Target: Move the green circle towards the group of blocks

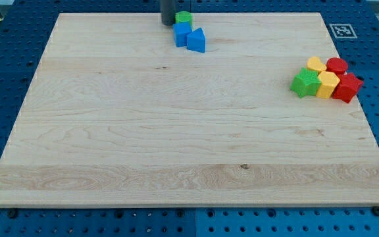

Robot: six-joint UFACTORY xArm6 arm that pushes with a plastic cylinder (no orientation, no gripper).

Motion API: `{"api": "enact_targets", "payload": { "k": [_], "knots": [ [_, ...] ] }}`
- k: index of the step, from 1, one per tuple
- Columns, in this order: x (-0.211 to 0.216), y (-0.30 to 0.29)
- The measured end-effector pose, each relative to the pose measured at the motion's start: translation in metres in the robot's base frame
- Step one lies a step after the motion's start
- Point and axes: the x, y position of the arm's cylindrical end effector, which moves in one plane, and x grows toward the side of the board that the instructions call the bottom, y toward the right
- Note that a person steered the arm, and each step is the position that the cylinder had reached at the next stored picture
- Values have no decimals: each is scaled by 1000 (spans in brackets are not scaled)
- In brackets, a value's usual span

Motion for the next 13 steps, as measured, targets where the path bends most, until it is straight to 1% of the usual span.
{"api": "enact_targets", "payload": {
  "k": [1,2,3,4,5,6,8,9,10,12,13],
  "knots": [
    [11,11],
    [13,38],
    [15,85],
    [35,123],
    [73,129],
    [62,137],
    [41,197],
    [13,217],
    [16,253],
    [107,254],
    [104,254]
  ]
}}
